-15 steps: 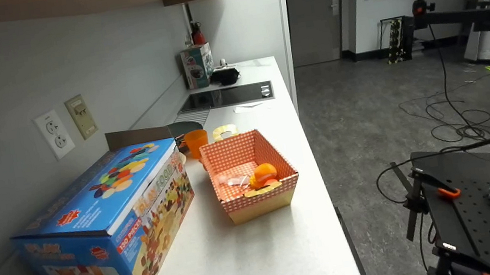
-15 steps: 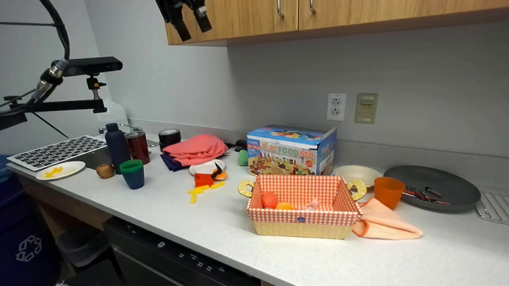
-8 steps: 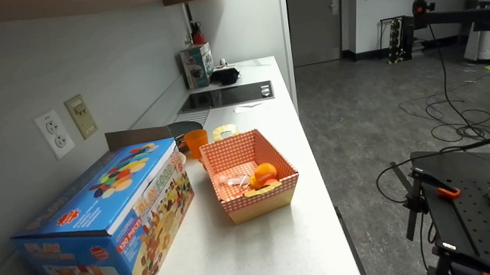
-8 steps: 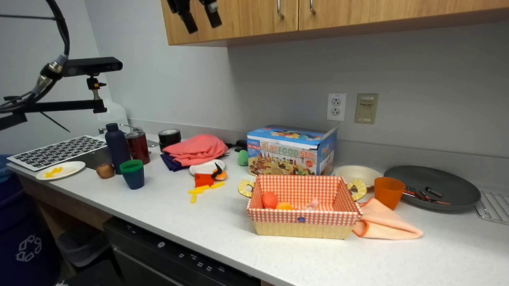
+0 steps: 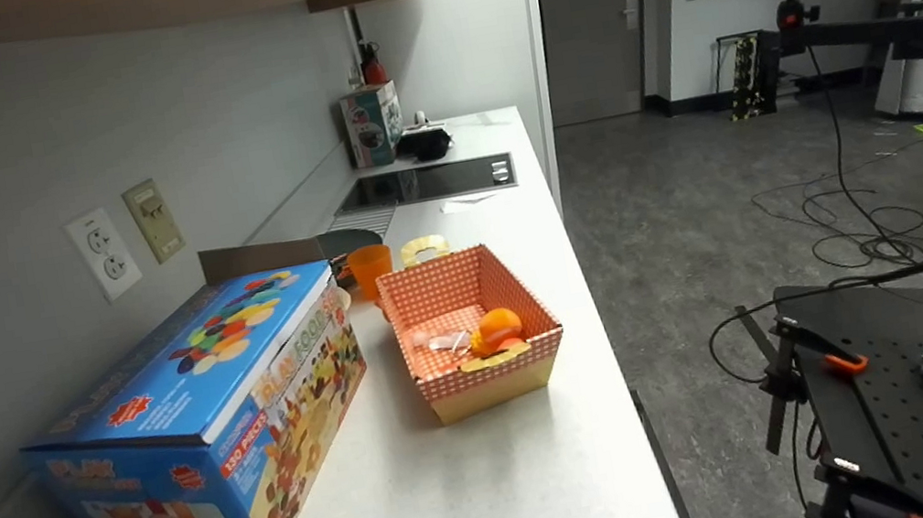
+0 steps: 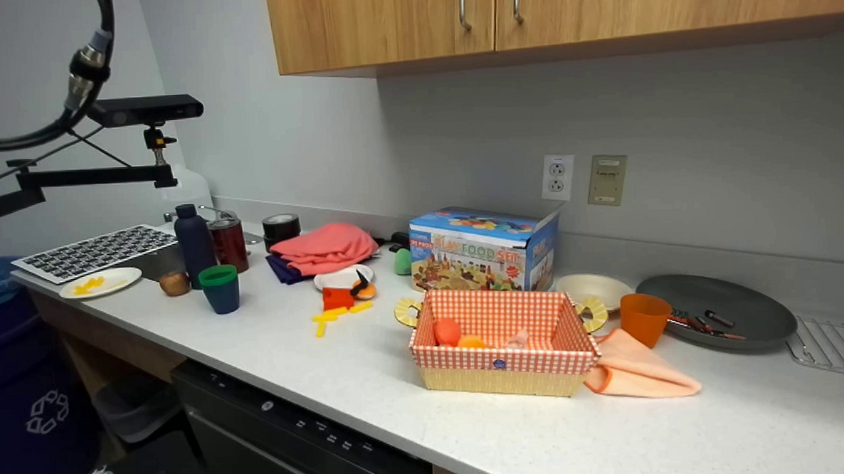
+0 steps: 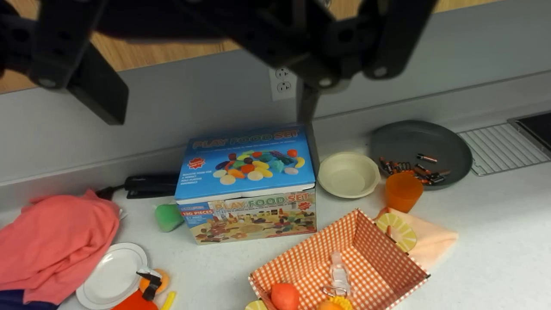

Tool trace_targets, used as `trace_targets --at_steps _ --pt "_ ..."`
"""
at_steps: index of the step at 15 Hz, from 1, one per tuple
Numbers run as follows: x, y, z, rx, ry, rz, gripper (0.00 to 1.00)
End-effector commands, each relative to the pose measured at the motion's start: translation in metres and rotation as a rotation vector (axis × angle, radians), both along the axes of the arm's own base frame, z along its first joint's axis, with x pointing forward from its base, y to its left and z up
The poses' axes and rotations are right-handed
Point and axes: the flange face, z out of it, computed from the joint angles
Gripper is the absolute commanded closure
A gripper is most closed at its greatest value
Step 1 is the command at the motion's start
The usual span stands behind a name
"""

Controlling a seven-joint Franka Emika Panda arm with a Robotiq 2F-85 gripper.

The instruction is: Open the top left cabinet door

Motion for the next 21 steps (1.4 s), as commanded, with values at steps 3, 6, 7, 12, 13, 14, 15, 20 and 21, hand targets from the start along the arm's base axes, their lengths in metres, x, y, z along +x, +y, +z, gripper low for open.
trace_targets --at_steps 3,6,7,12,13,14,15,20,21 --pt "0.001 0.008 -0.002 -0.005 0.005 0.008 0.0" --pt "0.025 -0.002 0.014 -0.02 -0.065 0.032 0.0" --pt "0.033 -0.007 0.02 -0.029 -0.091 0.037 0.0" --pt "0.082 -0.028 0.041 -0.01 -0.189 0.172 0.0" --pt "0.09 -0.029 0.04 0.017 -0.17 0.173 0.0" --pt "0.069 -0.028 0.031 -0.014 -0.167 0.125 0.0" --pt "0.078 -0.03 0.032 -0.003 -0.169 0.135 0.0" --pt "0.095 -0.027 0.025 0.0 -0.175 0.214 0.0" --pt "0.103 -0.028 0.02 -0.007 -0.178 0.233 0.0"
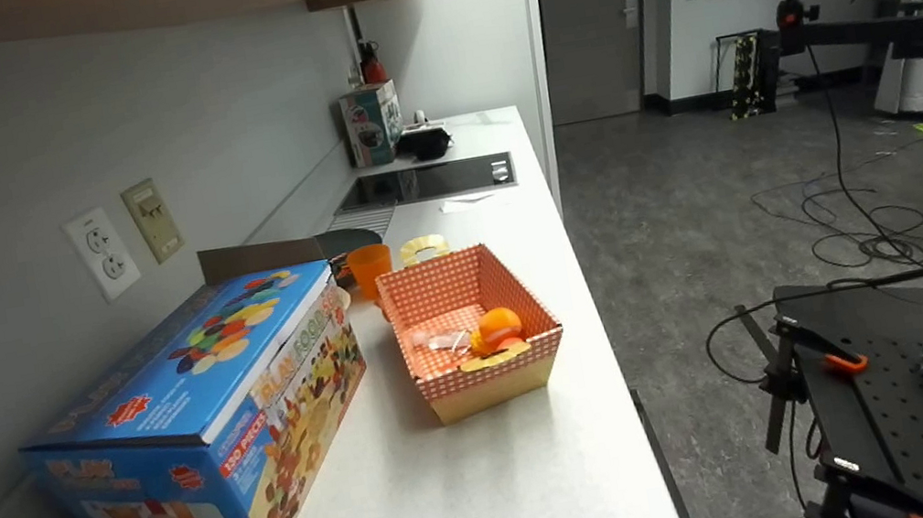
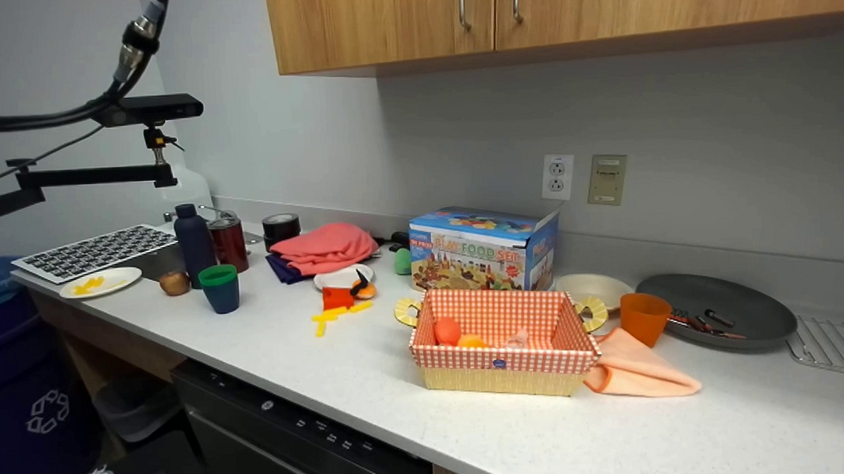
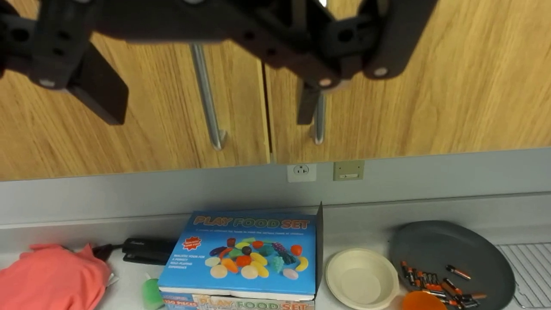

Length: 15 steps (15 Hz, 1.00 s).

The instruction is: Open the top left cabinet door

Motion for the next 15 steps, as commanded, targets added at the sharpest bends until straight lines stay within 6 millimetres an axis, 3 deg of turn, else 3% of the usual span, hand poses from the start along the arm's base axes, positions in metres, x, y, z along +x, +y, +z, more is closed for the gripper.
trace_targets --at_steps 1,5,11,15 --pt "0.017 -0.003 -0.01 -0.018 -0.005 0.068 0.0" --pt "0.038 -0.003 -0.014 -0.051 -0.031 0.12 0.0" --pt "0.064 0.016 -0.002 -0.037 -0.117 0.306 0.0" --pt "0.07 0.022 -0.002 0.007 -0.135 0.399 0.0"
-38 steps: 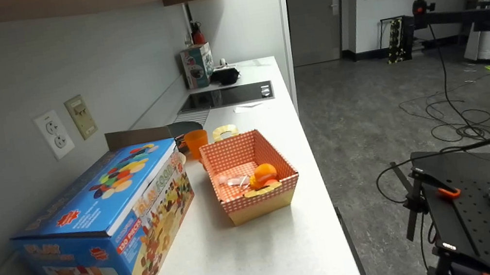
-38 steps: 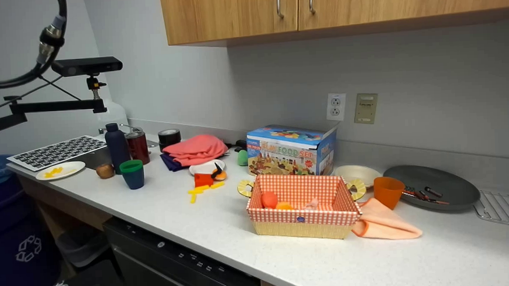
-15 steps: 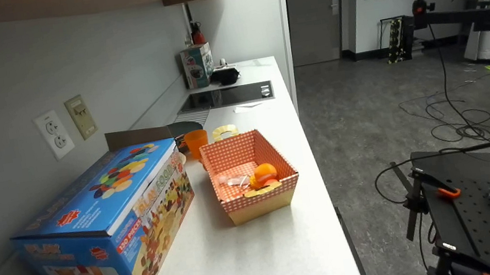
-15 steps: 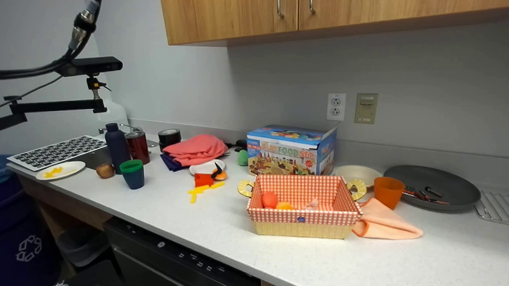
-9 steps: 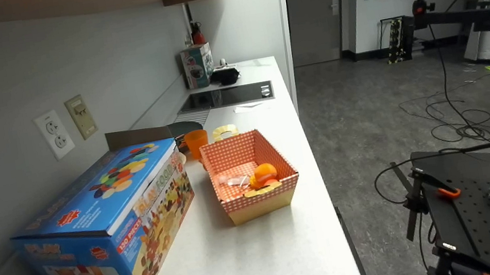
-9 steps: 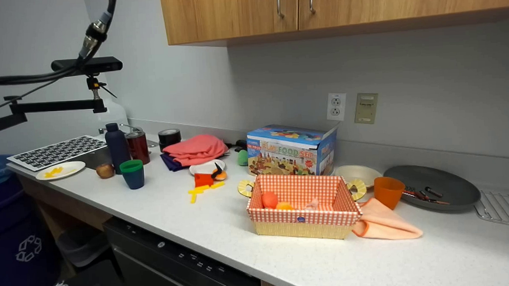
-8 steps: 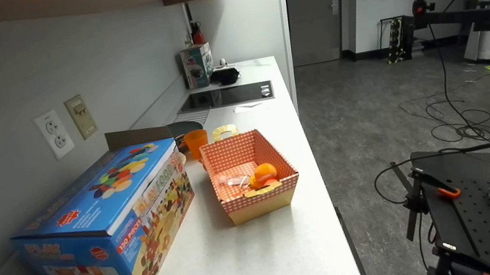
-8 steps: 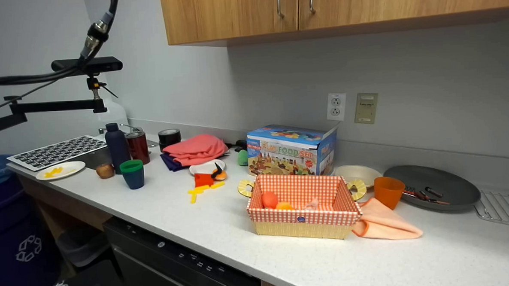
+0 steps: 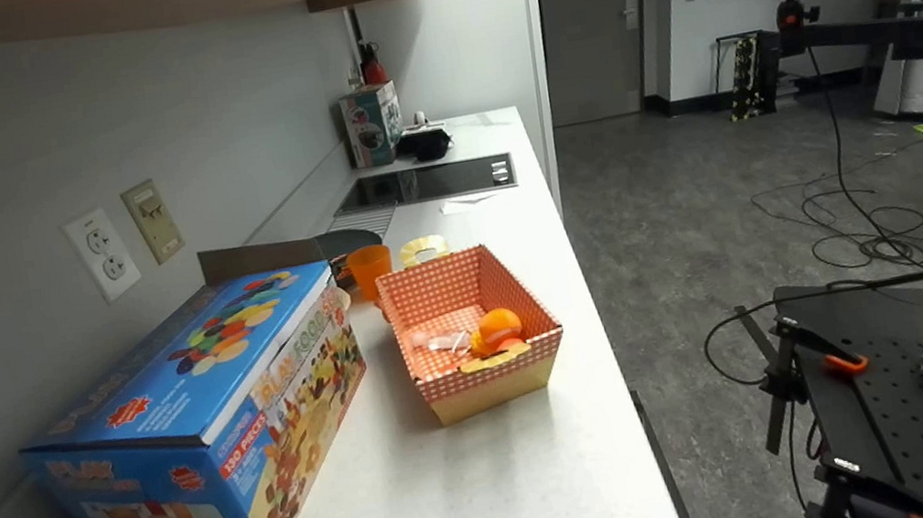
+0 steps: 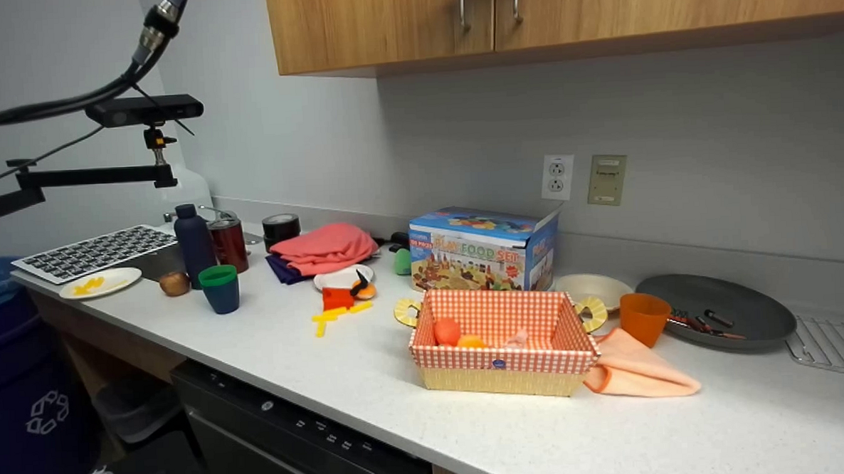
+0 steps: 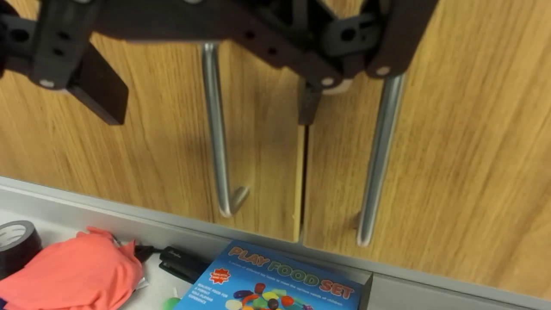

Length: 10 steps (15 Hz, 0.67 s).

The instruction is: Open the top left cabinet door

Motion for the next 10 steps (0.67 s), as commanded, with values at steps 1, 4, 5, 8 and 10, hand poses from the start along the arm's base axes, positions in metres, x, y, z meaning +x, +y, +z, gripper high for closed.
trace_targets --at_steps 1,4,5,8,10 --pt "0.013 0.007 0.004 0.05 -0.022 0.11 0.0" --pt "0.007 0.006 0.001 0.11 -0.008 0.163 0.0" --pt "0.004 0.01 0.0 0.122 0.002 0.185 0.0" --pt "-0.003 0.028 0.0 0.134 0.026 0.246 0.0" --pt "-0.005 0.031 0.0 0.122 0.031 0.255 0.0"
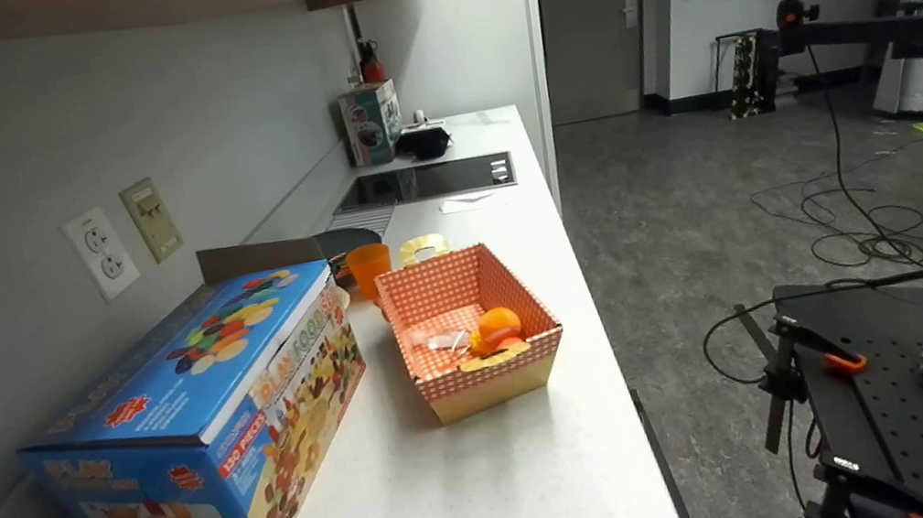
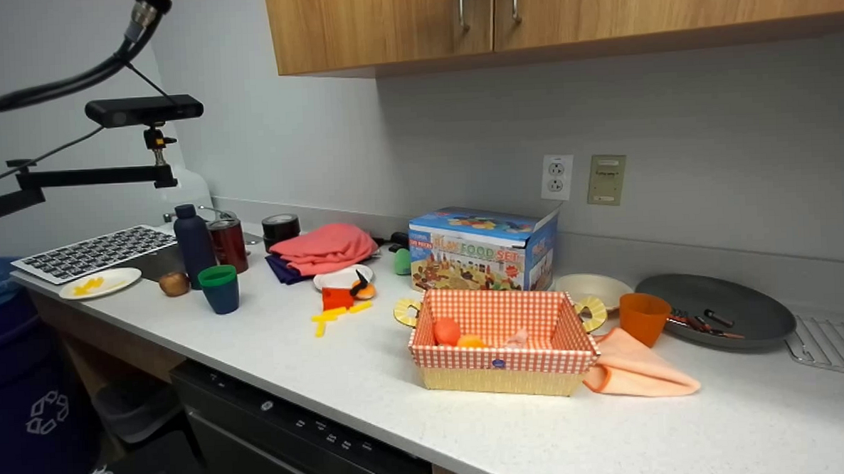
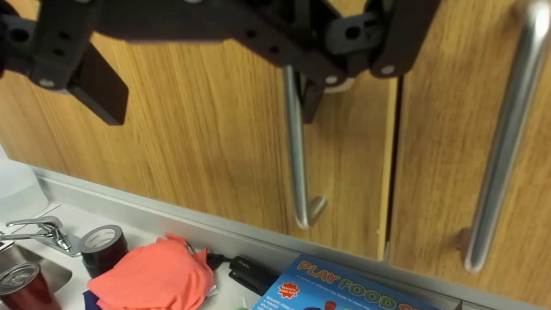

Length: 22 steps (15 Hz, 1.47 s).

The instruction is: Open the top left cabinet door

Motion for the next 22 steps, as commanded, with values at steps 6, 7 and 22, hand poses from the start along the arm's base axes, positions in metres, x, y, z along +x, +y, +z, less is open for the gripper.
trace_targets --at_steps 6,7,22 --pt "-0.035 0.022 0.009 0.084 0.071 0.156 0.0" --pt "-0.044 0.022 0.008 0.083 0.088 0.163 0.0" --pt "-0.161 0.012 -0.016 -0.142 0.087 0.008 0.84"
